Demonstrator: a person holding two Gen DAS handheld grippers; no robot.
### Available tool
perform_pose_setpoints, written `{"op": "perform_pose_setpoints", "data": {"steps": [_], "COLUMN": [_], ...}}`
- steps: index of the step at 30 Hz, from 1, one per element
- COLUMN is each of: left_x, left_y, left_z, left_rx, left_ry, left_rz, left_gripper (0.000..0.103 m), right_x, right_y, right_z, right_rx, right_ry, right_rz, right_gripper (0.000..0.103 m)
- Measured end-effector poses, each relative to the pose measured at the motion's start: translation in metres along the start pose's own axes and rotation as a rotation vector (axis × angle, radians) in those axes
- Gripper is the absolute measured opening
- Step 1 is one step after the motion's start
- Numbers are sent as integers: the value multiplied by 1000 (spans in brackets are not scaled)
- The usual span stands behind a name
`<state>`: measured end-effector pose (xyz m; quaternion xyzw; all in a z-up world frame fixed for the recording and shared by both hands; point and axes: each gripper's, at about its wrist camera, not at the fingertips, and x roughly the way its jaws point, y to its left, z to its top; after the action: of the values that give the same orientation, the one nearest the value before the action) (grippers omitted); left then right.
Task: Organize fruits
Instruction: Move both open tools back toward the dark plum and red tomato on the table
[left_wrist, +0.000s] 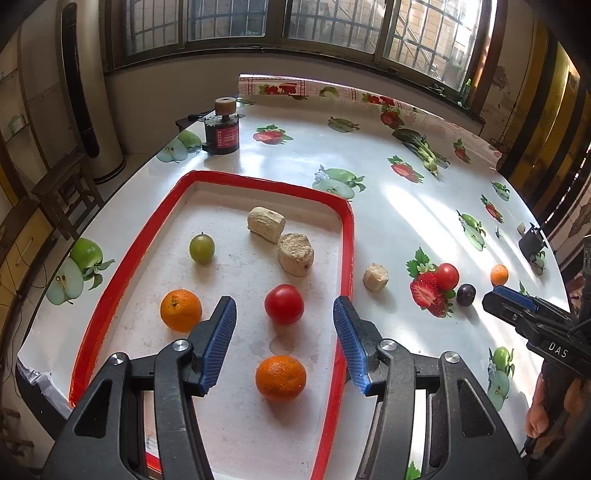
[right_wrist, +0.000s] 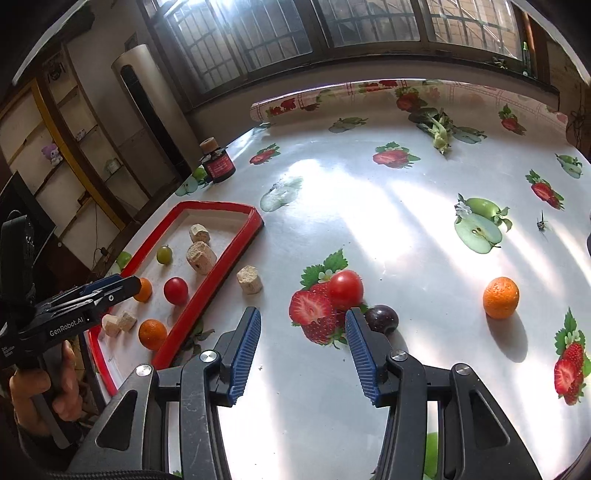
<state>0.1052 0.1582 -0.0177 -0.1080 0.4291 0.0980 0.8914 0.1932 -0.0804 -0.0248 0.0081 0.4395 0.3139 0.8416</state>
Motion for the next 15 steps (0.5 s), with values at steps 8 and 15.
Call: {"op": "perform_pose_setpoints", "data": {"steps": [8, 15], "left_x": [-3, 3], "left_y": [-33, -64], "left_z": [-3, -5], "left_rx": [49, 95], "left_ry": [8, 30], "left_rz": [-45, -87], "left_gripper": [53, 53], "right_x": [-18, -30], "right_y": [-36, -63], "right_z": [-16, -24], "right_rx": [55, 98], "right_ry": [-10, -19], "right_rz": [-47, -80], "right_gripper": [50, 50]}}
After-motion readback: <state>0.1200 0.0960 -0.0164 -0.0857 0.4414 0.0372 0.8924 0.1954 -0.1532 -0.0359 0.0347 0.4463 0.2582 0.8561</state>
